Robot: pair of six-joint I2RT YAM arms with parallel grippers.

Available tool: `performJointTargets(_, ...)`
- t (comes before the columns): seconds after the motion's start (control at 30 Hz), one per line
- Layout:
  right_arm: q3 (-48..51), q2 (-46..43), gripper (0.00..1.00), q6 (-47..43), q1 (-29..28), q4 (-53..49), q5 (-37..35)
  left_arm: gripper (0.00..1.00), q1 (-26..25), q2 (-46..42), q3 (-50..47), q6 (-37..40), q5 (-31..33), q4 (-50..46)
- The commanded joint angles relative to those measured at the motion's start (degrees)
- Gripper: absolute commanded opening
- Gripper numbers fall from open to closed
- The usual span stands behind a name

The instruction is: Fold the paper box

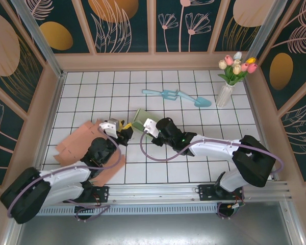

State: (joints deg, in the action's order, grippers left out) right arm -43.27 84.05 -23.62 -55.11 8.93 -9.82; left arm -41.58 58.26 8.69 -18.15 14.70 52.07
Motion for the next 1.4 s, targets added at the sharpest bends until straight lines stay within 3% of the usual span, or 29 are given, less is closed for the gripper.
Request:
performJointTargets(0.0, 0.9, 1.0, 0.12, -0.2, 0.3, -0.6, -1.6, 0.51, 0.3, -5.7, -0.7, -10.4, 13.9, -15.8)
performJointTargets(0.07, 0.6, 2.1, 0.13, -0.9, -0.1, -0.6, -1.5, 0.53, 0.4, -8.6, 0.4, -14.8, 20.0, -22.3)
performJointTargets(0.13, 0.6, 3.1, 0.16, -1.7, -0.8, -0.2, -1.9, 0.54, 0.7, -9.4, 2.3, -16.6, 20.9, -26.4)
performJointTargets(0.3, 1.3, 5.0, 0.26, -2.5, -1.9, 0.6, -3.7, 0.61, 1.9, -5.2, 8.4, -19.0, 19.0, -32.5)
performJointTargets(0.47, 2.4, 3.6, 0.47, 1.7, -1.8, 2.7, -6.9, 0.69, 2.1, 0.1, 11.8, -22.0, 16.7, -33.8)
performJointTargets(0.73, 8.2, -9.4, 0.56, 16.1, -4.5, 7.2, -4.4, 0.81, 2.0, 7.8, 19.1, -36.3, 13.8, -43.9)
performJointTargets(0.83, 10.2, -14.8, 0.58, 23.2, -4.5, 6.5, -4.4, 0.83, 2.1, 9.2, 21.4, -38.2, 10.3, -45.2)
performJointTargets(1.0, 14.0, -21.1, 0.64, 33.8, -3.5, 7.5, -10.8, 0.83, 2.0, 11.8, 23.5, -42.0, 4.3, -45.0)
performJointTargets(1.37, 14.5, -11.0, 0.66, 37.8, 1.5, 12.7, -11.3, 0.72, 1.0, 20.0, 24.9, -44.0, 0.9, -45.6)
